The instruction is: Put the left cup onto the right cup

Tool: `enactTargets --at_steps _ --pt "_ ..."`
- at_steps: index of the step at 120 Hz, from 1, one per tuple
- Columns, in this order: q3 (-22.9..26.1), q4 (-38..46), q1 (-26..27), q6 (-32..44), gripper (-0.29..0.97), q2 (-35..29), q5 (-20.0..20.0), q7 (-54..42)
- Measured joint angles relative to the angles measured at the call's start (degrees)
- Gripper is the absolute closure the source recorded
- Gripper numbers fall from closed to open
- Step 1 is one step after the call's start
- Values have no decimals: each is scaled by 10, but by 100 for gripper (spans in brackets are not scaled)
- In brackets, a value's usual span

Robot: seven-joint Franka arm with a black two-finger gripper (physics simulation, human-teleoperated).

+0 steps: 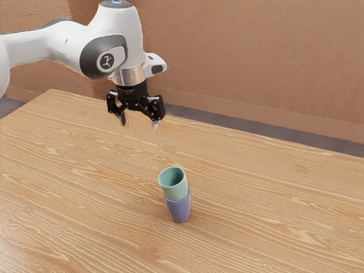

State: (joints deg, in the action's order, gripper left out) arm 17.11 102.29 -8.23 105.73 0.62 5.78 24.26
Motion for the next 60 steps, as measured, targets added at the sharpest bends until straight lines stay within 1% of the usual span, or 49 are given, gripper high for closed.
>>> enactTargets --at_steps 10,34,60 --pt "-12 -28 -19 -19 0 3 0 -17" --pt "-53 -85 -46 -73 0 2 2 -57" --pt "-100 -121 -57 -121 0 0 7 -99"
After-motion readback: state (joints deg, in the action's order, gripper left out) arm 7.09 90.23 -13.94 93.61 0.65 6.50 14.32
